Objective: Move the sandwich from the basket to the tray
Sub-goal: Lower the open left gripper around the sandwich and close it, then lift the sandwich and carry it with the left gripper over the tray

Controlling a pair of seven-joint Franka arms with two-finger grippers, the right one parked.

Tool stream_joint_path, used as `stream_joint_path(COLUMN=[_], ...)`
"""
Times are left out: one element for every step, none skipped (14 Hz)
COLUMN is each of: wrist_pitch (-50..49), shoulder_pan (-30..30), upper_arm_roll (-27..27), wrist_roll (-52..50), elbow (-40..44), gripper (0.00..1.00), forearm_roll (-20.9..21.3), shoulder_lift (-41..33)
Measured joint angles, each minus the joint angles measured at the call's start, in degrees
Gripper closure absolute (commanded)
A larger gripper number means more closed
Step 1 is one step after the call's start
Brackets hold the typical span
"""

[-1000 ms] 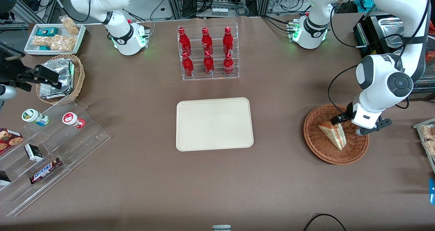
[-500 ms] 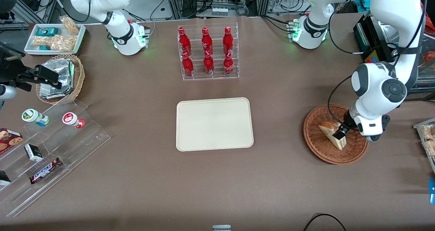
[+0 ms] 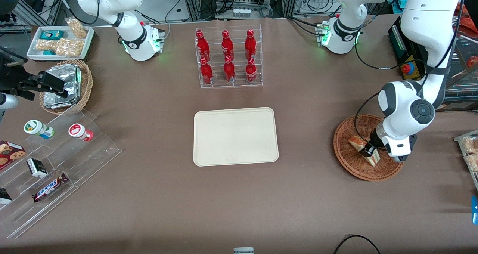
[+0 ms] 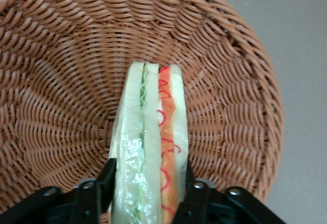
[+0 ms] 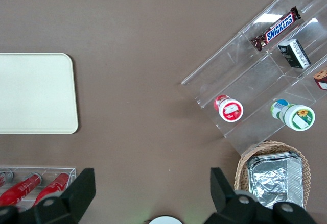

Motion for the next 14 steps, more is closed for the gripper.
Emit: stream_joint_path(wrist_pitch=[-0.81,-3.01,-6.14,-9.85,-13.53,-17.44,-22.20,-26.47,-29.79,-31.93,-32.83,-32.99,-32.99,-32.97], shoulder_pan=[-0.57,-1.37,-2.14,-3.10,-4.50,-6.22,-8.26,-10.31,-12.40,-14.63,-17.05,-19.61,-22.10,-24.55], upper_arm_roll=[-0.11,-0.27,-0.40,-0.52,-0.61,-0.69,-0.83,-1.01,-1.25,-1.59,-1.91,-2.12,-2.24,-2.34], wrist_roll=[0.13,0.66,1.66,3.42,5.61,8.41,12.66,16.87,19.78,21.07,21.20,20.88,19.80,17.95], elbow=[0.36,0.90,1.64,2.68,4.03,5.66,7.91,10.46,13.10,15.70,18.05,20.24,22.36,24.61], gripper=[0.92,0.92,0.92,0.92,0.90,0.88,0.87,0.87,0.88,0.89,0.89,0.89,0.89,0.89], forearm_roll=[0.21,1.00,2.27,3.10,3.52,3.78,3.81,3.75,3.27,2.12,0.72,-0.46,-1.28,-1.71], shoulder_lift=[-0.24,-0.73,-1.55,-2.65,-3.75,-4.57,-5.02,-4.96,-4.42,-3.35,-1.84,0.03,2.11,4.43])
